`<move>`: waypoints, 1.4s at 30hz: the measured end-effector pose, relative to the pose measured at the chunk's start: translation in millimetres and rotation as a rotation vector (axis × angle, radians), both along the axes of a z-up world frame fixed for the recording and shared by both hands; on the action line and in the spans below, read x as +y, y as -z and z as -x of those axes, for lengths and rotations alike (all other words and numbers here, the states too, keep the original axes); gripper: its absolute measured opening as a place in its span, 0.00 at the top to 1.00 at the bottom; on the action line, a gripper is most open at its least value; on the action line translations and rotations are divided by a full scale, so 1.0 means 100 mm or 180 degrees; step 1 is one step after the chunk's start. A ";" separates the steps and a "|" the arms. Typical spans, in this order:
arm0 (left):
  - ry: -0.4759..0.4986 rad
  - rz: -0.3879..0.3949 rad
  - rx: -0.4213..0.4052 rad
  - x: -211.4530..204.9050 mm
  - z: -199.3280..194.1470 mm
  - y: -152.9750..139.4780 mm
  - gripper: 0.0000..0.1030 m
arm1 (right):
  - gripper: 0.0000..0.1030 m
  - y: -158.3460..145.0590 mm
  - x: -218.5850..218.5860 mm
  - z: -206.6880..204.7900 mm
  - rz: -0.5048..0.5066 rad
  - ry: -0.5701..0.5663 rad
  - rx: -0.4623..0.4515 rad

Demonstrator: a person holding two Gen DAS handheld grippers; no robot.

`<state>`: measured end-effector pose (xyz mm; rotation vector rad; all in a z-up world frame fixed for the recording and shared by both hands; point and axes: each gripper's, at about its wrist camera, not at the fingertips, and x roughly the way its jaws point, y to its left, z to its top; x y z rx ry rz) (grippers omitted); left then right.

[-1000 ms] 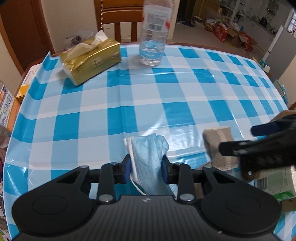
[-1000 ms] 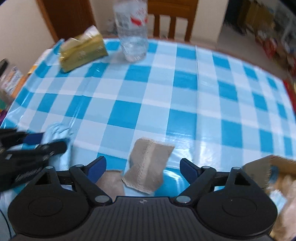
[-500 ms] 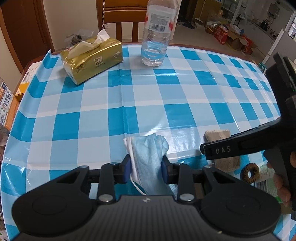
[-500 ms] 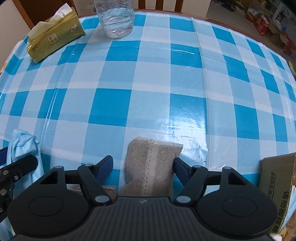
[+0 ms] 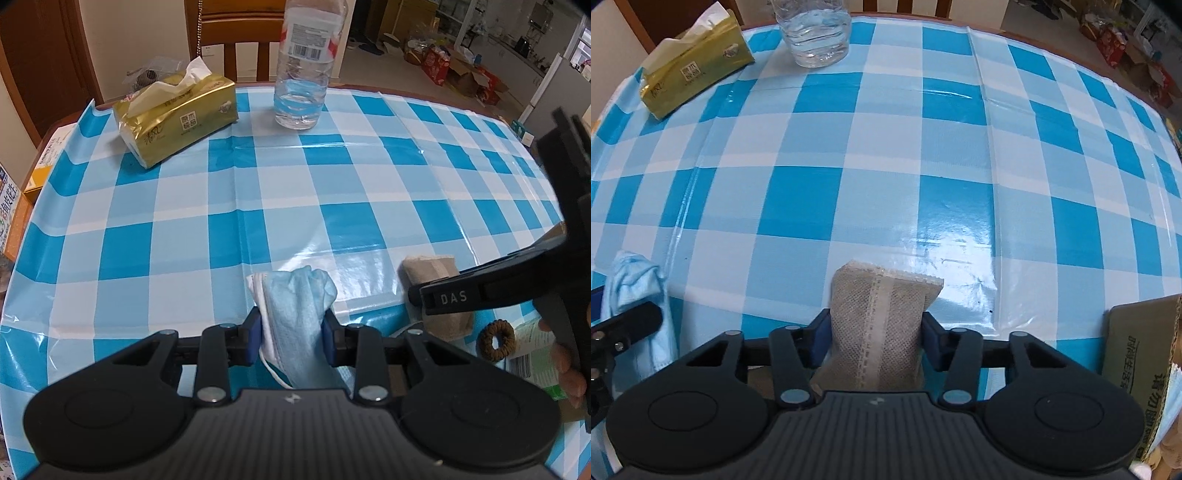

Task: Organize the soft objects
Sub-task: 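Carry the mask and beige sachet into the box and open both grippers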

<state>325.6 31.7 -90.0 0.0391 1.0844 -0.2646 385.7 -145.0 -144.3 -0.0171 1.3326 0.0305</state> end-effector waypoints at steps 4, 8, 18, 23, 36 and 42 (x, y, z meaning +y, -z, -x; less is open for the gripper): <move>0.0034 -0.0006 0.0019 -0.01 0.02 -0.02 0.70 | 0.57 -0.03 -0.02 0.03 -0.0113 -0.0037 -0.0031; 0.0113 -0.0039 0.0001 -0.03 0.07 -0.07 0.70 | 0.62 -0.07 -0.02 0.07 -0.0118 -0.0097 -0.0043; 0.0267 -0.0059 -0.0065 0.01 0.21 -0.31 0.70 | 0.63 -0.40 -0.07 0.30 -0.0290 -0.0253 -0.0197; 0.0394 -0.0069 -0.0104 0.01 0.36 -0.48 0.70 | 0.63 -0.73 -0.08 0.53 -0.0438 -0.0403 -0.0330; 0.0798 -0.0089 -0.0172 -0.20 0.98 -0.96 0.70 | 0.63 -1.40 -0.21 1.52 -0.0765 -0.0712 -0.0595; 0.1158 -0.0013 -0.0167 -0.54 1.27 -1.08 0.70 | 0.63 -1.52 -0.49 1.97 -0.0709 -0.0559 -0.0679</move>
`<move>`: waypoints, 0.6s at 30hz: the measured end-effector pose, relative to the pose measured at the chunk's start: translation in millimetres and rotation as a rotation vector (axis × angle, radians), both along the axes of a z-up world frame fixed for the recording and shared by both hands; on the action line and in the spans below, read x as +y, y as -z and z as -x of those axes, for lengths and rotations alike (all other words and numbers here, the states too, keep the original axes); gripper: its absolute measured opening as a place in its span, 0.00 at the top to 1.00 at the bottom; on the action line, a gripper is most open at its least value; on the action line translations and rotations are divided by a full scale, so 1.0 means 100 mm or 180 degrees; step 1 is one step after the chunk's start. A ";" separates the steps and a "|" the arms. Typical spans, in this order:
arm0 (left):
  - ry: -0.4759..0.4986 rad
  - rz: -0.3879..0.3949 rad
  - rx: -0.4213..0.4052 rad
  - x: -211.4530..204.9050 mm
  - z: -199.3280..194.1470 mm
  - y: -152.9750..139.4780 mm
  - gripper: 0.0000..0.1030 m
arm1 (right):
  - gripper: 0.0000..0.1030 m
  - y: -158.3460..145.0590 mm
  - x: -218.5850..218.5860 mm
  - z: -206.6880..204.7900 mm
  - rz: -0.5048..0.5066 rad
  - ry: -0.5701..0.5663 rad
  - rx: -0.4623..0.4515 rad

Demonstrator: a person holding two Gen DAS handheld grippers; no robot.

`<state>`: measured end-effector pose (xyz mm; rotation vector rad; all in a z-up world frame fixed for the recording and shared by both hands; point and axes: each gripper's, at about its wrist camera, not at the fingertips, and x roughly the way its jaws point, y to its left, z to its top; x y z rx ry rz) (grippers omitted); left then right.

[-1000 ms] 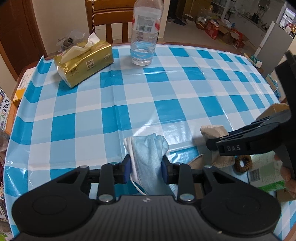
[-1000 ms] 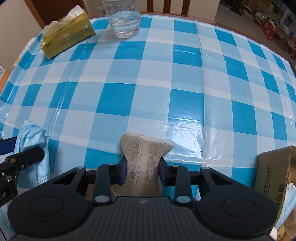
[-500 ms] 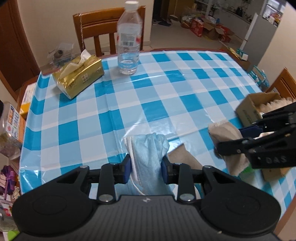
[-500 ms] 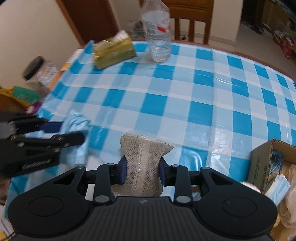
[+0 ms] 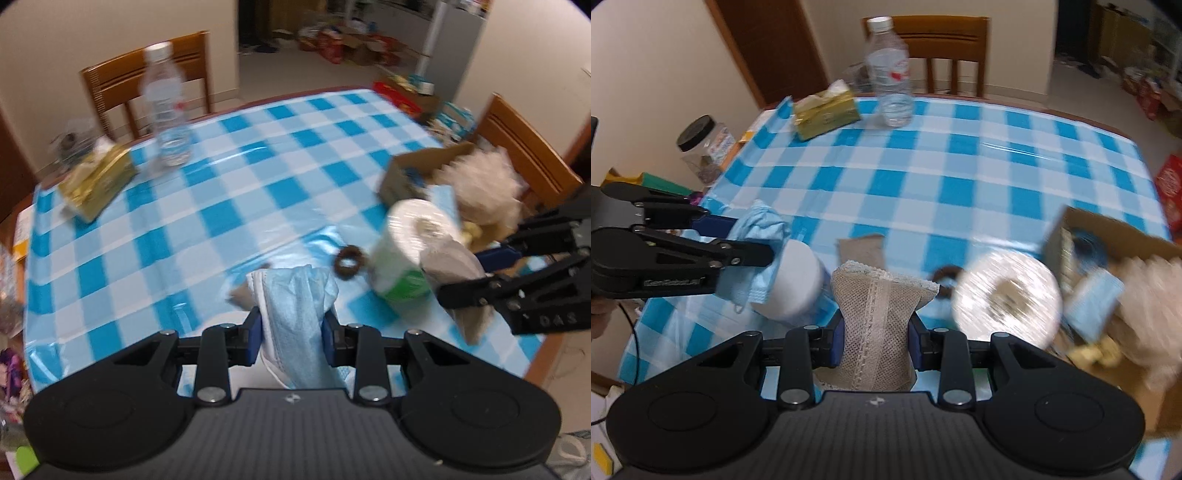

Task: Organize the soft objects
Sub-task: 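Carry the mask and beige sachet into the box and open both grippers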

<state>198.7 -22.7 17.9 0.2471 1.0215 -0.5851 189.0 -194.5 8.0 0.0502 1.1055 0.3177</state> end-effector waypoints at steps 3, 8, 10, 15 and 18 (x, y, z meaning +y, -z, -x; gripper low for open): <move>0.0244 0.0047 0.0009 -0.22 0.13 -0.02 0.70 | 0.63 -0.03 -0.20 0.19 0.0067 0.0171 -0.0021; 0.0560 0.0113 0.0025 -0.58 0.26 -0.04 0.70 | 0.63 -0.02 -0.52 0.43 0.0178 0.0523 -0.0031; 0.0673 0.0135 0.0018 -0.72 0.30 -0.06 0.70 | 0.63 -0.02 -0.64 0.51 0.0198 0.0643 -0.0028; 0.0877 0.0194 -0.0040 -1.06 0.35 -0.11 0.70 | 0.63 -0.05 -1.01 0.69 0.0208 0.0977 -0.0064; 0.0969 0.0224 -0.0051 -1.28 0.37 -0.11 0.70 | 0.63 -0.05 -1.23 0.74 0.0249 0.1155 -0.0100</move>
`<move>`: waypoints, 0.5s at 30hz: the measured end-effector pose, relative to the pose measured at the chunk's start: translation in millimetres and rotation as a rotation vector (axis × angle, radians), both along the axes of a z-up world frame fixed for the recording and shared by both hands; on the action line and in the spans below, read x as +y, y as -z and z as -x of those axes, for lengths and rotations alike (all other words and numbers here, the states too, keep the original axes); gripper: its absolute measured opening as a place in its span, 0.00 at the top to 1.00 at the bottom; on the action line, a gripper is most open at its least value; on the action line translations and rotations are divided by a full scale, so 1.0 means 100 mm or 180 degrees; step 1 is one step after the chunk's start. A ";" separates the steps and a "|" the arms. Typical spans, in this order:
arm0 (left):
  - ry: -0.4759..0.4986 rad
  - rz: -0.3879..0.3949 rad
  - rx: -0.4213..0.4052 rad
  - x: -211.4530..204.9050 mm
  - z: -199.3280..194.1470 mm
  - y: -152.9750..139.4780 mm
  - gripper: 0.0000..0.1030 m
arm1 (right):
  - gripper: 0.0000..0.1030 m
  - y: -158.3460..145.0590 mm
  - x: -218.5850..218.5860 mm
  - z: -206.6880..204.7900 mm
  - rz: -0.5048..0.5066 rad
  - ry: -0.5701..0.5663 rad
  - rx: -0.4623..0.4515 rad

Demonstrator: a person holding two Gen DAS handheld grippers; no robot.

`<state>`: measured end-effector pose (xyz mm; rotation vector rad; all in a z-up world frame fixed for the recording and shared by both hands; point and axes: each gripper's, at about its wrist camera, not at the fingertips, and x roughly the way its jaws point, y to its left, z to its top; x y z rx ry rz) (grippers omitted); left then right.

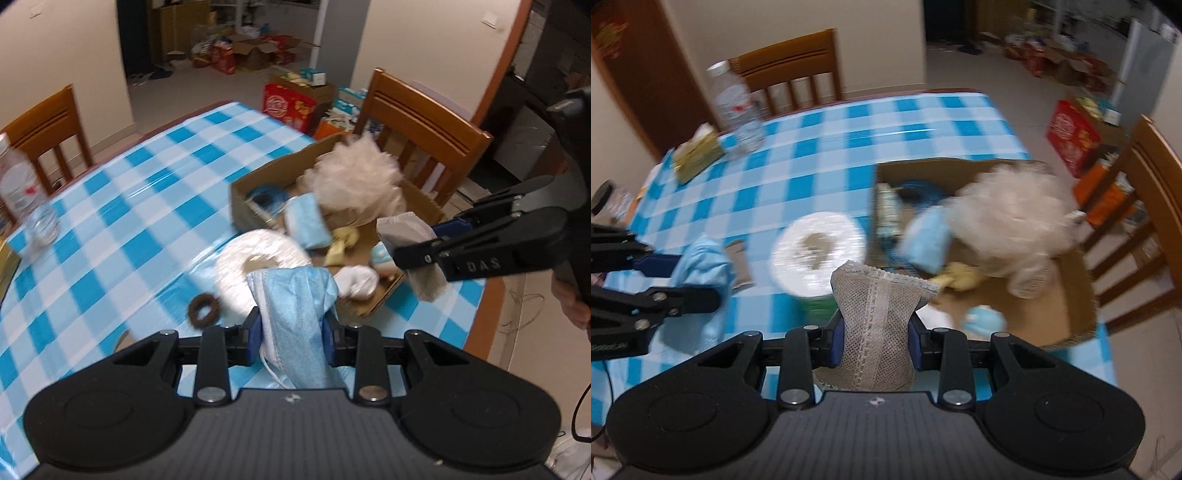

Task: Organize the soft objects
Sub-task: 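Carry the mask and beige sachet into the box and open both grippers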

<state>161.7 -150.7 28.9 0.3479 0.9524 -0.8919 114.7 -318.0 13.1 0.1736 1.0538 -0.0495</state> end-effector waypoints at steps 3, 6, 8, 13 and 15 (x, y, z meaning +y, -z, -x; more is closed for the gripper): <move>0.0057 0.0043 0.0013 -0.19 0.00 0.01 0.70 | 0.63 0.03 -0.28 0.03 0.0058 0.0195 0.0005; 0.0098 0.0067 0.0014 -0.39 0.00 0.02 0.70 | 0.63 0.07 -0.55 0.05 0.0113 0.0366 0.0018; 0.0117 0.0080 0.0024 -0.51 -0.01 0.03 0.70 | 0.63 0.10 -0.74 0.04 0.0182 0.0480 0.0019; 0.0116 0.0096 0.0032 -0.76 -0.06 0.06 0.70 | 0.63 0.17 -1.12 -0.03 0.0360 0.0697 -0.0022; 0.0113 0.0084 0.0032 -0.84 -0.08 0.08 0.70 | 0.62 0.21 -1.25 -0.06 0.0396 0.0768 -0.0033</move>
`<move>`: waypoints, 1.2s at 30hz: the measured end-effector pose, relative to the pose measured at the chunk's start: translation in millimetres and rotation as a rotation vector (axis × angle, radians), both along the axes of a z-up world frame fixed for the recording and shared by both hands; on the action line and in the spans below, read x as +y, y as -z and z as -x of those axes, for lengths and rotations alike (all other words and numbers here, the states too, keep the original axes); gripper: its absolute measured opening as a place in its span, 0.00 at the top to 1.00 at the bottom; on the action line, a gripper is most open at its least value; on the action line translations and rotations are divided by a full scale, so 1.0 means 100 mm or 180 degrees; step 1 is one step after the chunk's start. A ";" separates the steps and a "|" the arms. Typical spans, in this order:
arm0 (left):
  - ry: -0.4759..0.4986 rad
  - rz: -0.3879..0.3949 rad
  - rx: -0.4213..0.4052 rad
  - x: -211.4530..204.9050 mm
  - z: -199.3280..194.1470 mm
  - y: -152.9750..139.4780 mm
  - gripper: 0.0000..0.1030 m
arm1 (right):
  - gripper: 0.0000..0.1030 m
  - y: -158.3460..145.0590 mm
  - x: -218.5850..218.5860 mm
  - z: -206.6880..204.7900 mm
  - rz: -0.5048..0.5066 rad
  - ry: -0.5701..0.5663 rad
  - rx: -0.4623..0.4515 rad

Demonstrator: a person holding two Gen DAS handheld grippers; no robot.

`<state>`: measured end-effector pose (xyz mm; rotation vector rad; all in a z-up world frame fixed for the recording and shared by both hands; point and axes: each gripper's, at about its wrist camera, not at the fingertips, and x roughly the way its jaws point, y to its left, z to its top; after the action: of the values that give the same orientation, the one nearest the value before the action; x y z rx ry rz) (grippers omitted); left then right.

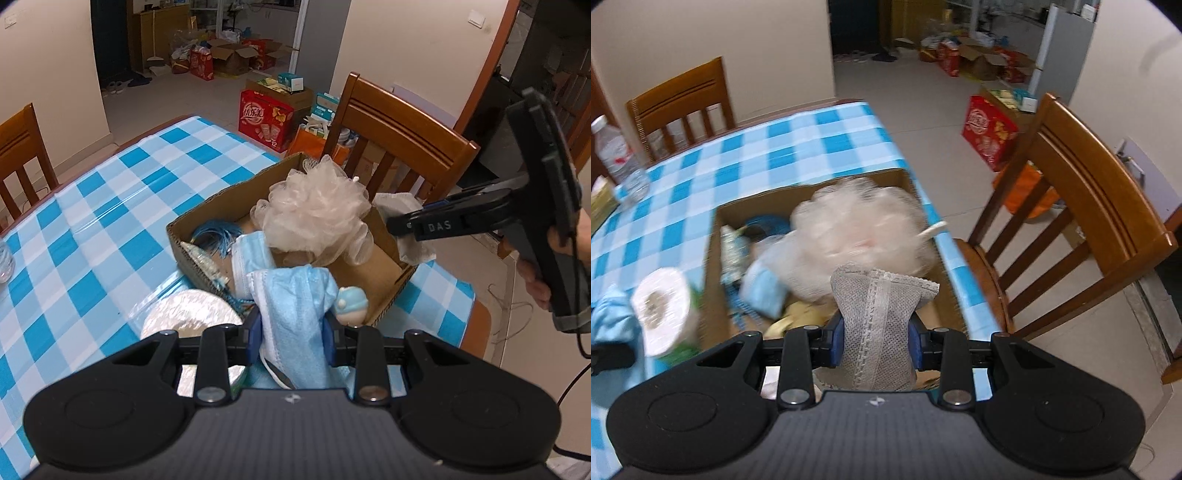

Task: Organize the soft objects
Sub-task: 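Carry the mask and beige sachet into the box and open both grippers, then move both grippers back toward the brown hair tie and remaining sachet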

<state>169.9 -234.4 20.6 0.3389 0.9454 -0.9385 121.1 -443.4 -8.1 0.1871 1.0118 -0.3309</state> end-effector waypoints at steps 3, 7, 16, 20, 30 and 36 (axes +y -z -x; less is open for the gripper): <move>-0.0001 -0.0030 -0.0004 -0.11 -0.04 0.05 0.70 | 0.35 0.09 -0.16 -0.06 0.0032 0.0078 0.0025; 0.0003 -0.0048 0.0007 -0.24 -0.08 0.12 0.70 | 0.12 0.17 -0.26 -0.07 0.0033 0.0184 -0.0004; 0.0050 -0.0025 -0.0079 -0.53 -0.08 0.18 0.46 | 0.02 0.15 -0.28 0.04 -0.0001 0.0098 -0.0137; -0.0047 0.0111 -0.0211 -0.57 -0.08 0.18 0.05 | 0.02 0.17 -0.29 0.09 0.0011 0.0095 -0.0120; -0.0280 0.0109 -0.0293 -0.43 -0.04 0.19 0.04 | 0.01 0.18 -0.27 0.19 -0.0034 0.0073 -0.0176; -0.0410 0.0060 -0.0494 -0.26 0.08 0.20 0.04 | 0.00 0.19 -0.15 0.21 -0.0077 -0.0028 -0.0225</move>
<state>161.9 -260.8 0.3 0.3262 0.8061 -0.7914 99.8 -458.3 -27.0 0.2147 0.9467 -0.3023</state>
